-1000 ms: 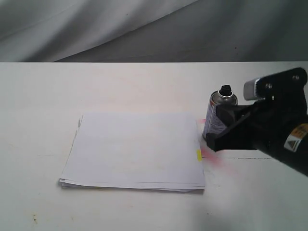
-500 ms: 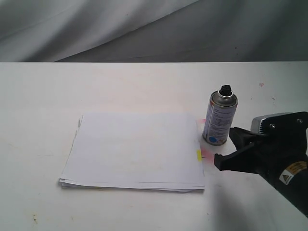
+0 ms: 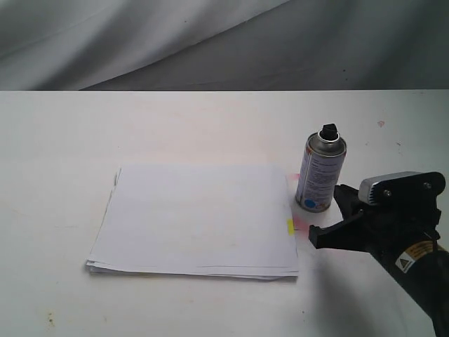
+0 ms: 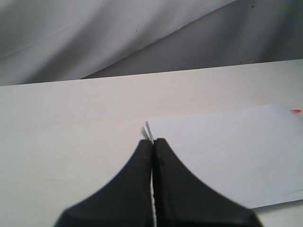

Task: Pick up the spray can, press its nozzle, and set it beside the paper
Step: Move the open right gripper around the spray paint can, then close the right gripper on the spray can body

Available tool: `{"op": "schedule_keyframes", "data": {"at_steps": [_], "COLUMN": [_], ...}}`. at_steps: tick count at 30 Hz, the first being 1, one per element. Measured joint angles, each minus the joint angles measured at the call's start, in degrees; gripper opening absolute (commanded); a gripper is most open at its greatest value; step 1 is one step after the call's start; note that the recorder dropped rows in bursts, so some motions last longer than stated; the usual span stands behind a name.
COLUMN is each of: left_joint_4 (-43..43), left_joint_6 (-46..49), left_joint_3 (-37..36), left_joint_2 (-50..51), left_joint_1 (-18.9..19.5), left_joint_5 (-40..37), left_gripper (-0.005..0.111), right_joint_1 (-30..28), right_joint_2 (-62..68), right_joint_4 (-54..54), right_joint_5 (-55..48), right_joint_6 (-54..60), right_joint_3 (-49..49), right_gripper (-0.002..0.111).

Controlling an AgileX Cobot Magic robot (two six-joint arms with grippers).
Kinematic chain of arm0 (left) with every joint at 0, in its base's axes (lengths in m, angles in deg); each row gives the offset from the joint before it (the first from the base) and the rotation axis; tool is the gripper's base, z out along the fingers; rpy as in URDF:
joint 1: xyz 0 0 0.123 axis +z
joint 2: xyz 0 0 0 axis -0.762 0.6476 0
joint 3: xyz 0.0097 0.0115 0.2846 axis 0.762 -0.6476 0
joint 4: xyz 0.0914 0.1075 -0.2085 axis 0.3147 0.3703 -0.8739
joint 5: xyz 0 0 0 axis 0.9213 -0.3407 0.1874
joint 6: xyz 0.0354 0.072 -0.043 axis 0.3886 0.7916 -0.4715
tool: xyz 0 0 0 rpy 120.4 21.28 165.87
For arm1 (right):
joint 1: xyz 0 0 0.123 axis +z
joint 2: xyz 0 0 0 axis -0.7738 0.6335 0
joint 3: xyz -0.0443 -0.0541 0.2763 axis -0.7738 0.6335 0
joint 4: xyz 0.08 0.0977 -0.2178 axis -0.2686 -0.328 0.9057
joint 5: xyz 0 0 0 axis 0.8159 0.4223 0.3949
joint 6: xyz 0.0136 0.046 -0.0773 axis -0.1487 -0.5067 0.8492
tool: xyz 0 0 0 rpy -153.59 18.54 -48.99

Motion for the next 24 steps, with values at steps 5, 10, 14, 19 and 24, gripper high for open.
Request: {"op": "schedule_keyframes", "data": {"at_steps": [5,10,14,19,24], "left_joint_4": [0.0,0.0,0.0,0.0,0.0], "left_joint_6": [0.0,0.0,0.0,0.0,0.0], "left_joint_3": [0.0,0.0,0.0,0.0,0.0], "left_joint_2": [0.0,0.0,0.0,0.0,0.0], "left_joint_1": [0.0,0.0,0.0,0.0,0.0], "left_joint_5": [0.0,0.0,0.0,0.0,0.0], "left_gripper": [0.000,0.000,0.000,0.000,0.000], "right_joint_1": [0.0,0.0,0.0,0.0,0.0], "right_joint_2": [0.0,0.0,0.0,0.0,0.0], "right_joint_4": [-1.8,-2.2,-2.2,-2.2,-2.2], "right_joint_5": [0.0,0.2,0.3,0.3,0.3], "right_joint_6": [0.0,0.0,0.0,0.0,0.0], "right_joint_3": [0.0,0.0,0.0,0.0,0.0], "right_gripper": [0.045,0.081,0.086,0.086,0.086]}}
